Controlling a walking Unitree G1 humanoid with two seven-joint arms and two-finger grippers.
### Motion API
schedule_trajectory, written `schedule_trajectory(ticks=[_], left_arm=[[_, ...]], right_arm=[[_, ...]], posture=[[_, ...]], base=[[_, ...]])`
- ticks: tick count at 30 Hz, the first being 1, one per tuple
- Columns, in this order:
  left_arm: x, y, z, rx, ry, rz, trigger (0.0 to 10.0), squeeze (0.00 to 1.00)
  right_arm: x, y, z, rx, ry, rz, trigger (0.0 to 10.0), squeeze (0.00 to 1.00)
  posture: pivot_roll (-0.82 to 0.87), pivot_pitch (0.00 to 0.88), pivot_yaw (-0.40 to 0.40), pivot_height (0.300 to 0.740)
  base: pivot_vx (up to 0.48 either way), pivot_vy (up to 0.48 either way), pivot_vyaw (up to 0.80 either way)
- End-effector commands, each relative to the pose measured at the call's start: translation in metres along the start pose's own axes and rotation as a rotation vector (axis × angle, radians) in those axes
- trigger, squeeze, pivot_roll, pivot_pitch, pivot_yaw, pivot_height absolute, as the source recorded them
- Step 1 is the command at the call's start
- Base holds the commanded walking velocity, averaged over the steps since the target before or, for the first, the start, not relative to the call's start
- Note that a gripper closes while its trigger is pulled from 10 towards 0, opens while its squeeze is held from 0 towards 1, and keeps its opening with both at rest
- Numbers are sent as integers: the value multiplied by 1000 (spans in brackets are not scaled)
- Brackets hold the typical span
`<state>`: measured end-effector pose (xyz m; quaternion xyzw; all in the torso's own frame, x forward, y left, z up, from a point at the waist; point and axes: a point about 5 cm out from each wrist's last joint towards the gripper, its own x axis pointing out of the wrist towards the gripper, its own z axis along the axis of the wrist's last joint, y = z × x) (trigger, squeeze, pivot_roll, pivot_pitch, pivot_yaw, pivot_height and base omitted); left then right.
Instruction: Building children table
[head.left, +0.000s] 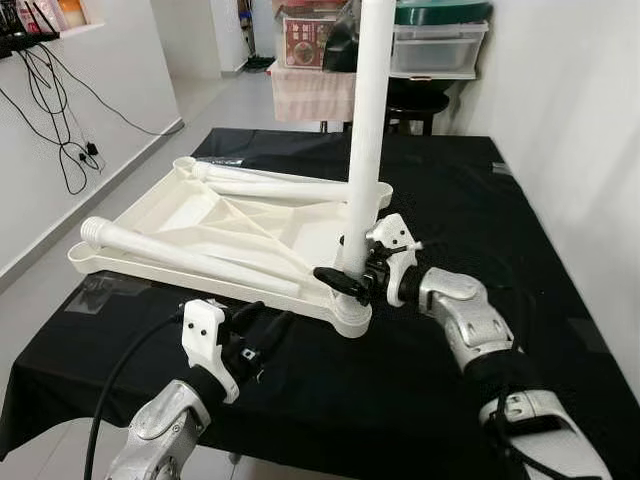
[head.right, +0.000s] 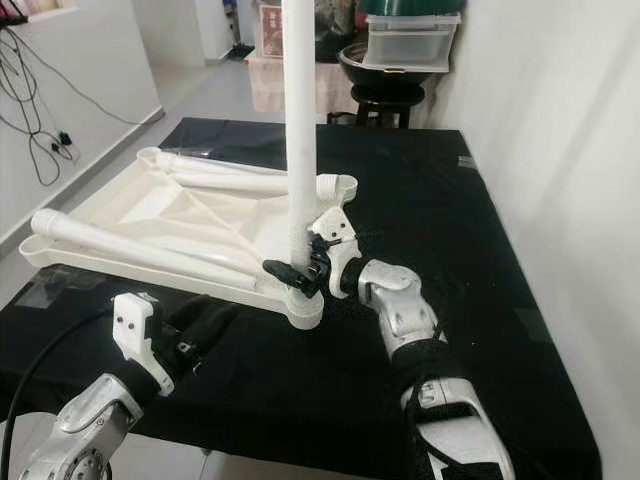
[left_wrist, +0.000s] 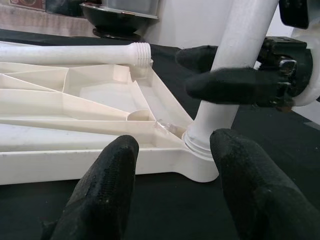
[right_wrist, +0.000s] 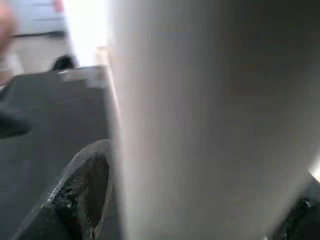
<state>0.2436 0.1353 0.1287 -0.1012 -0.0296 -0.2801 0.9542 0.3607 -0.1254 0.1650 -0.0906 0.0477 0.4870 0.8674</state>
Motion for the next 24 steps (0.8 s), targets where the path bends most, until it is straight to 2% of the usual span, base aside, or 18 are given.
schedule_trajectory(ticks=[1,5,6,7,8,9,20,24], left_arm=[[-3,1,-1,8,2,18,10000,0],[-3,0,-1,8,1,19,10000,0],[-3,0,-1,7,2,18,10000,0],[-3,0,-1,7,2,18,10000,0],[-3,-1,-2,6,2,18,10000,0],[-3,-1,-2,5,2,18,10000,0],[-2,-3,-1,-6,2,9,10000,0],[-2,-4,-1,-7,1,9,10000,0]], right_arm=[[4,6,-3,-1,23,115,10000,0],[4,2,-5,28,40,135,10000,0],[4,-2,-6,56,40,116,5059,0],[4,-2,-6,56,40,116,5059,0],[4,-4,-7,76,38,98,1059,0],[3,-6,-8,90,34,88,0,0],[-14,-14,-13,128,-7,77,0,0],[-19,-18,-16,113,10,17,0,0]], posture=[[23,0,-17,740],[29,0,-19,740],[29,0,-17,740],[29,0,-17,740],[30,0,-17,740],[31,0,-19,740],[24,0,-13,740],[24,0,-19,740]], base=[[0,0,0],[0,0,0],[0,0,0],[0,0,0],[0,0,0],[0,0,0],[0,0,0],[0,0,0]])
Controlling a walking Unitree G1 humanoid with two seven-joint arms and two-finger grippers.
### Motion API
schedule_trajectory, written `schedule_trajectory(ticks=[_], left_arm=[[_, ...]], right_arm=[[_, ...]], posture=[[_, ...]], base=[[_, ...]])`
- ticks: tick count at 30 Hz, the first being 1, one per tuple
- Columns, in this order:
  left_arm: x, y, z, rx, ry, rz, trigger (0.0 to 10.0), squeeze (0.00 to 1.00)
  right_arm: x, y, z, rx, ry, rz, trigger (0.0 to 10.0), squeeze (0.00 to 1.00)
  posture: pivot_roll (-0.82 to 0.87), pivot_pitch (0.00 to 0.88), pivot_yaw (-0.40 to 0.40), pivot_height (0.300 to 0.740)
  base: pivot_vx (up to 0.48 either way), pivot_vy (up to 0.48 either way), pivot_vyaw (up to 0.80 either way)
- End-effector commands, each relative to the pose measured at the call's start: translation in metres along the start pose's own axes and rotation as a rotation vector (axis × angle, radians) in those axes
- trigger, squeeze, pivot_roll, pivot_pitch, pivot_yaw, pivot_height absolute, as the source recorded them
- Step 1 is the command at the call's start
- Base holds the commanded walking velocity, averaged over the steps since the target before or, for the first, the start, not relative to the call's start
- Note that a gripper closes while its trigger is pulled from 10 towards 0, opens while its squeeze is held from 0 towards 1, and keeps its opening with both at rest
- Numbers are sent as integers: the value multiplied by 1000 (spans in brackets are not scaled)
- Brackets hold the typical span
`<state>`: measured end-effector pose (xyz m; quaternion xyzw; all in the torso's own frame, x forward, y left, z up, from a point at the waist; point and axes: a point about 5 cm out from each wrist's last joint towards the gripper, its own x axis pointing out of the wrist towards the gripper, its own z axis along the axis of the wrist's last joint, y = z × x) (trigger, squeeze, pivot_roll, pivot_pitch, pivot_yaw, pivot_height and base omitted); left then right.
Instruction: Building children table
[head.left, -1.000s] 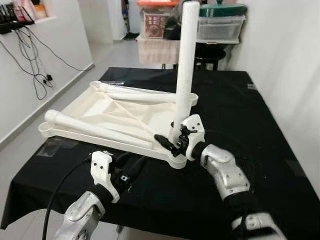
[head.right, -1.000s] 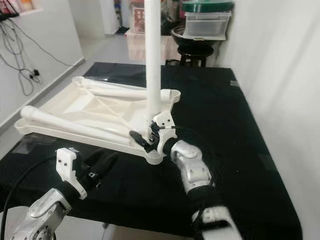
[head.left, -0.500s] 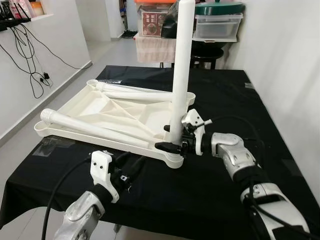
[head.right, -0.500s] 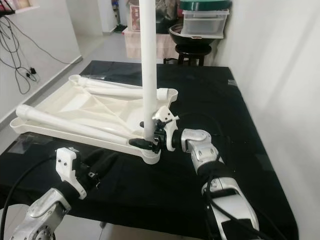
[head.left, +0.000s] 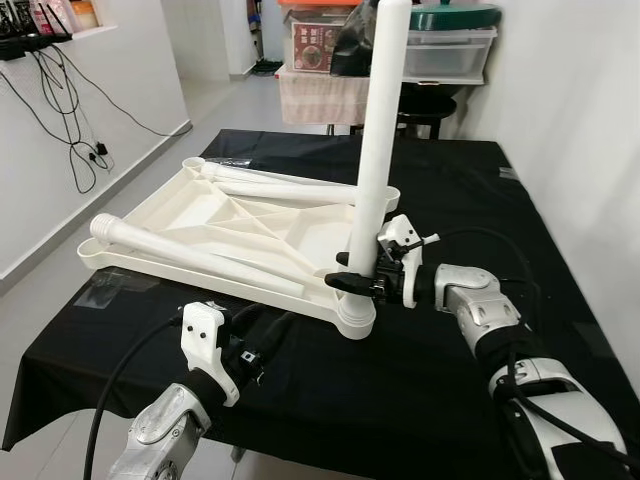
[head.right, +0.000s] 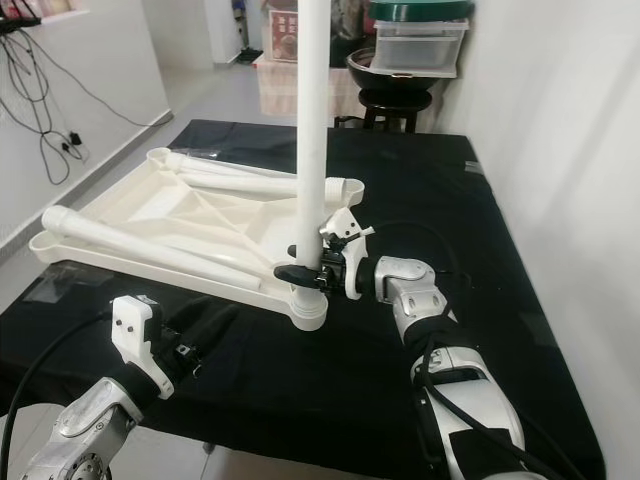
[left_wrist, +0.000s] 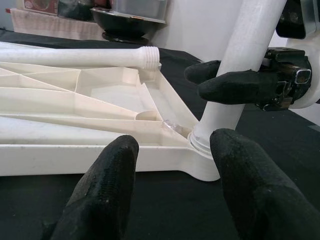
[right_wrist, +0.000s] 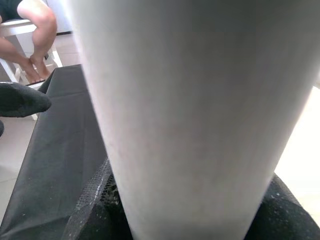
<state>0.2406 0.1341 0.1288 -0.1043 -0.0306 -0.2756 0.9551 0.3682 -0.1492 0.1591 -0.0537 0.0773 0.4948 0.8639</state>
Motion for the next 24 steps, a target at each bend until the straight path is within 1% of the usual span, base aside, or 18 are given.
schedule_trajectory(ticks=[1,2,3,4,5,6,7,8,9,13,14,17,18,19,21,22,23,24], left_arm=[[-1,-1,0,-2,4,1,10000,0],[-1,-1,0,0,2,4,10000,0],[-1,-1,0,0,2,4,10000,0],[-2,0,1,2,-2,10,10000,0],[-2,0,1,2,-2,10,10000,0],[-3,1,2,5,-5,16,10000,0],[-4,2,3,8,-6,22,10000,0],[-5,4,3,8,-7,27,10000,0],[-4,4,2,-1,-5,23,10000,0],[-4,5,2,-8,-4,19,10000,0],[-2,5,0,-12,7,0,10000,0],[-2,5,0,-11,8,-1,10000,0],[-2,5,0,-11,6,5,10000,0],[-2,5,0,-11,6,5,10000,0],[-2,5,-1,-11,4,10,10000,0],[-2,5,-1,-11,3,14,10000,0],[-2,5,-1,-11,3,14,10000,0],[-1,4,-1,-10,2,16,10000,0]], right_arm=[[-4,-2,-11,13,25,-88,0,0],[-1,-4,-21,14,63,-299,0,0],[-1,-4,-21,14,63,-299,0,0],[-3,2,-36,145,44,-621,0,0],[-3,2,-36,145,44,-621,0,0],[-9,17,-46,163,49,-787,0,0],[-17,26,-46,139,46,-884,0,0],[-19,29,-44,151,26,-904,0,0],[-15,30,-43,132,35,-871,0,0],[-13,28,-44,135,46,-860,0,0],[-5,26,-41,114,54,-830,10000,0],[-2,26,-38,108,50,-820,10000,0],[4,27,-33,109,19,-757,10000,1000],[4,27,-33,109,19,-757,10000,1000],[8,30,-27,119,-11,-703,10000,1000],[13,32,-17,116,-66,-613,10000,1000],[13,32,-17,116,-66,-613,10000,1000],[16,33,-10,112,-102,-553,10000,1000]], posture=[[25,0,-33,740],[33,8,-50,740],[33,8,-50,740],[37,17,-51,740],[37,17,-51,740],[35,19,-44,740],[31,18,-41,740],[12,10,-26,740],[5,4,-22,740],[14,1,-27,740],[21,0,-26,740],[21,0,-26,740],[23,0,-24,740],[23,0,-24,740],[27,0,-29,740],[29,0,-30,740],[29,0,-30,740],[28,0,-30,740]], base=[[0,0,0],[0,0,0],[0,0,0],[0,0,0],[0,0,0],[0,0,0],[0,0,0],[0,0,0],[0,0,0],[0,0,0],[0,0,0],[0,0,0],[0,0,0],[0,0,0],[0,0,0],[0,0,0],[0,0,0],[0,0,0]])
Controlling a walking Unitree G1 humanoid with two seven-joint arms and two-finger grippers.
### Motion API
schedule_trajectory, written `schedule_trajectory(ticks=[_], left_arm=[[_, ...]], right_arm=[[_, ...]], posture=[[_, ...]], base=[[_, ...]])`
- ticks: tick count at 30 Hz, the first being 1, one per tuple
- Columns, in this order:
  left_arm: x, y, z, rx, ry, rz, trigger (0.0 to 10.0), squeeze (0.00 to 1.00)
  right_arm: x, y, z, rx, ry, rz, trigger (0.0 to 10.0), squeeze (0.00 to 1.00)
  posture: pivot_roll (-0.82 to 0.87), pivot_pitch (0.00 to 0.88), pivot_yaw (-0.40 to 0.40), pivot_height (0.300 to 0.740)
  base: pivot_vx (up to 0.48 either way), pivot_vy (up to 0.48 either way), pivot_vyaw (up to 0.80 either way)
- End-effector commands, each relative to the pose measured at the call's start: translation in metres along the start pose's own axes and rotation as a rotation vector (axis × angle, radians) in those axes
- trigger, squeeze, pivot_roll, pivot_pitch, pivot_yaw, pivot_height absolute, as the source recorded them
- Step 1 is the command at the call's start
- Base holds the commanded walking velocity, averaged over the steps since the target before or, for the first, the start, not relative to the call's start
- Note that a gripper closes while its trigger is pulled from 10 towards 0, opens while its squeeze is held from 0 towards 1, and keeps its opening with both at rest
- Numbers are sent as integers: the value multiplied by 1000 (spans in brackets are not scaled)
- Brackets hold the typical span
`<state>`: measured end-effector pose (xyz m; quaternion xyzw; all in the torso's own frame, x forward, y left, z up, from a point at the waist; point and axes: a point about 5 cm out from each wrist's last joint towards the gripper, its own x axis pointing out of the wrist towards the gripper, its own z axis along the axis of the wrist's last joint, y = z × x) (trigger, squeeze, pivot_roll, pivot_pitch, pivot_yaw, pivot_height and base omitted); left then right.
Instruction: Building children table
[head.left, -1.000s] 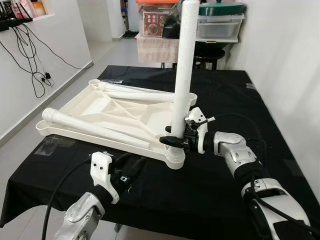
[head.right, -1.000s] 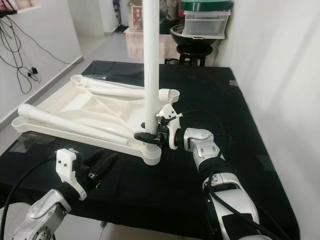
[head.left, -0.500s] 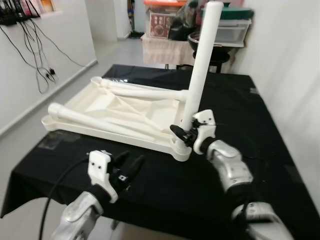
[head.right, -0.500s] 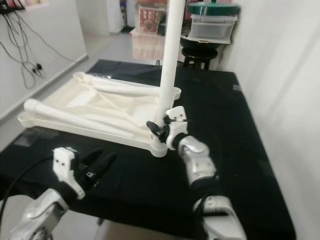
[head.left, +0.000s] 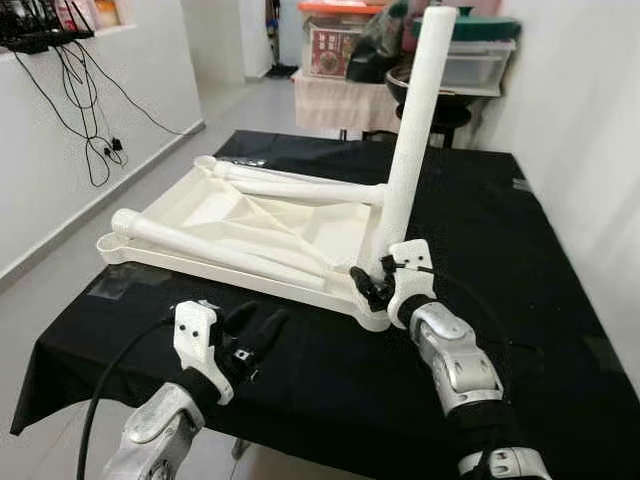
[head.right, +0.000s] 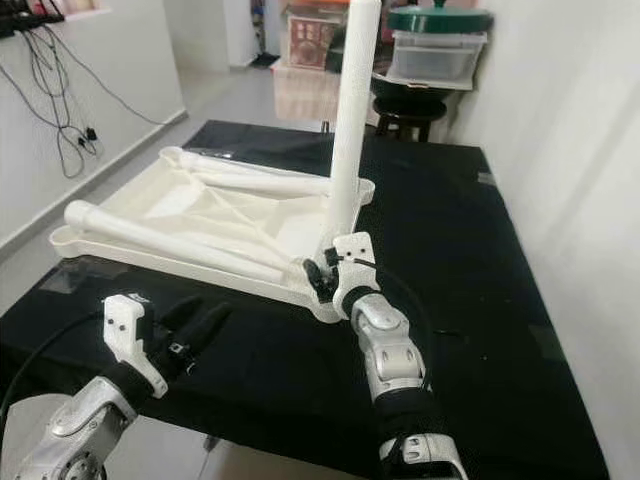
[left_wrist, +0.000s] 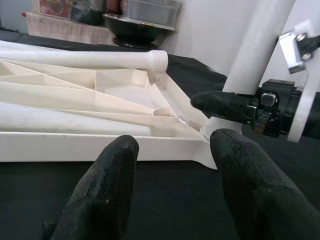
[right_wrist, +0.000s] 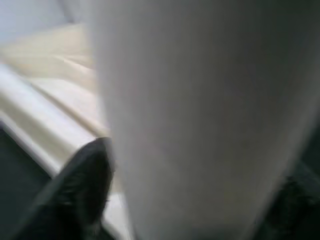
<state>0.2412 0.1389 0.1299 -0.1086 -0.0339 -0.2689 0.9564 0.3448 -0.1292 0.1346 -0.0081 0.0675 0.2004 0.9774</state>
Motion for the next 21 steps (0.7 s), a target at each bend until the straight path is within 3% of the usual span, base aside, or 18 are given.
schedule_trajectory(ticks=[1,2,3,4,5,7,10,15,18,19,21], left_arm=[[0,0,-3,-4,12,3,10000,0],[1,0,-4,-6,13,0,10000,0],[1,0,-4,-6,13,0,10000,0],[1,-1,-4,-7,13,-3,10000,0],[2,-1,-4,-8,13,-4,10000,0],[2,-1,-4,-7,13,-3,10000,0],[2,-1,-4,-7,11,-1,10000,0],[3,-1,-4,-9,10,2,10000,0],[3,-2,-5,-10,11,-1,10000,0],[3,-2,-5,-11,12,-2,10000,0],[3,-2,-5,-13,13,-3,10000,0]], right_arm=[[4,7,12,1,-50,76,10000,1000],[1,13,22,-37,-68,329,10000,651],[1,13,22,-37,-68,329,10000,651],[-3,8,23,-175,-33,509,10000,0],[-5,5,22,-253,-13,547,10000,0],[-5,1,22,-273,7,577,10000,0],[-3,-8,25,-259,26,609,10000,0],[6,-21,26,-316,83,563,10000,0],[10,-23,33,-272,62,575,10000,0],[11,-25,34,-270,64,574,0,0],[13,-26,35,-262,65,575,0,0]], posture=[[28,0,-30,740],[29,0,-30,740],[29,0,-30,740],[36,0,-34,740],[36,0,-34,740],[41,0,-38,740],[44,0,-38,740],[44,0,-39,740],[45,0,-35,740],[43,0,-33,740],[43,0,-33,740]], base=[[0,0,0],[0,0,0],[0,0,0],[0,0,0],[0,0,0],[0,0,0],[0,0,0],[0,0,0],[0,0,0],[0,0,0],[0,0,0]])
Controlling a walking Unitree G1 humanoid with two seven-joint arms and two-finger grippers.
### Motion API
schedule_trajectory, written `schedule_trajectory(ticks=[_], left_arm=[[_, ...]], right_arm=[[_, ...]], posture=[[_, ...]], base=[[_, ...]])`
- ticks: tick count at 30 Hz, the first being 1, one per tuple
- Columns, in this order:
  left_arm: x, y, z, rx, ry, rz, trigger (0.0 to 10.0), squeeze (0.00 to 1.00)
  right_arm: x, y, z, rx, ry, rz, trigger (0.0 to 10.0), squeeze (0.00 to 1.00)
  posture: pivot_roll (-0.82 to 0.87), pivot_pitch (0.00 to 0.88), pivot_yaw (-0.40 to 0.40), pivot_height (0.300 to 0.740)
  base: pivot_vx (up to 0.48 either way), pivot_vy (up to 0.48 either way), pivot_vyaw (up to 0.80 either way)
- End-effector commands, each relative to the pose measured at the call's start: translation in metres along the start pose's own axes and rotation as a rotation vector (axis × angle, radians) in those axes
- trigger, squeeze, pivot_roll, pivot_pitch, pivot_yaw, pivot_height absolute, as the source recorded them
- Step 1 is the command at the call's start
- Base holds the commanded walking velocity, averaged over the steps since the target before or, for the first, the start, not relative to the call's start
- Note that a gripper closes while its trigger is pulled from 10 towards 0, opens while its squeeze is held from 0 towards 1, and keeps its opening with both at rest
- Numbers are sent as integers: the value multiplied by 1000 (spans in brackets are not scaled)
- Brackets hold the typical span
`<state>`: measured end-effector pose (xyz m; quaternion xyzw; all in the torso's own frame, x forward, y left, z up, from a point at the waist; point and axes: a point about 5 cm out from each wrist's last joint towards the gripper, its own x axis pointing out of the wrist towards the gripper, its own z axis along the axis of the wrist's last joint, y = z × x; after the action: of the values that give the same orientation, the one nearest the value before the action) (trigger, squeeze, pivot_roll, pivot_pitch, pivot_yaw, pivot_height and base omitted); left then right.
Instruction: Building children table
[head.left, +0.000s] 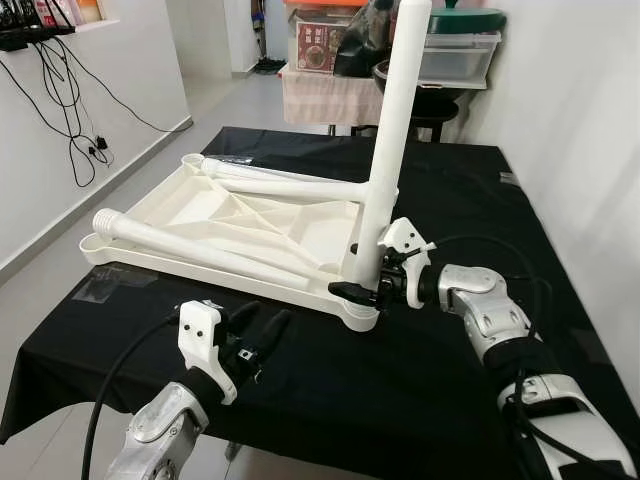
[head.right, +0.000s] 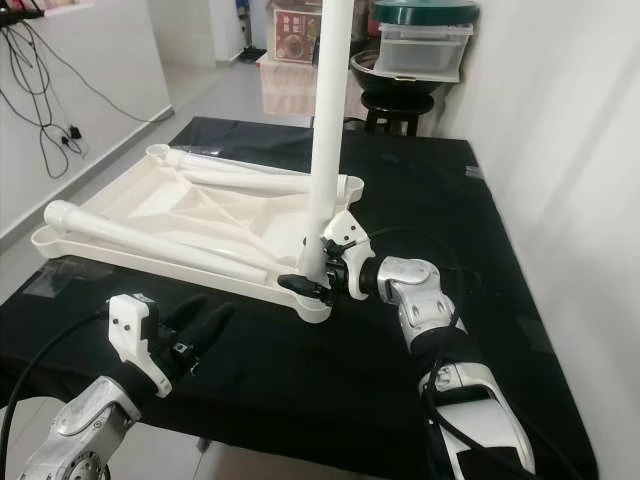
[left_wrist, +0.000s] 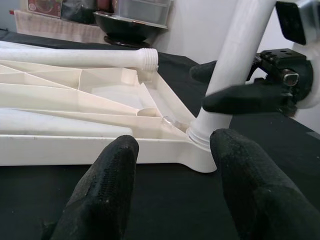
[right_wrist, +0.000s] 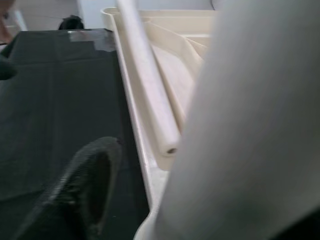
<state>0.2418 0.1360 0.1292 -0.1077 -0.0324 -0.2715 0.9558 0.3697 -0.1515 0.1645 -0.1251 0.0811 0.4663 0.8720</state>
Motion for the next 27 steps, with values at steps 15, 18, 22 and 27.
schedule_trajectory(ticks=[15,18,22,27], left_arm=[[1,0,-3,-18,9,0,10000,0],[0,0,-2,-18,9,0,10000,0],[-2,2,0,-19,7,3,10000,0],[-3,5,0,-17,13,2,10000,0]], right_arm=[[0,-4,4,79,-115,-47,0,0],[5,5,-7,130,-103,-150,0,0],[17,28,-18,215,-92,-562,0,0],[22,45,-20,223,-99,-723,0,0]], posture=[[22,0,-28,740],[22,0,-29,740],[-7,8,-13,740],[-12,0,12,740]], base=[[0,0,0],[0,0,0],[0,0,0],[0,0,0]])
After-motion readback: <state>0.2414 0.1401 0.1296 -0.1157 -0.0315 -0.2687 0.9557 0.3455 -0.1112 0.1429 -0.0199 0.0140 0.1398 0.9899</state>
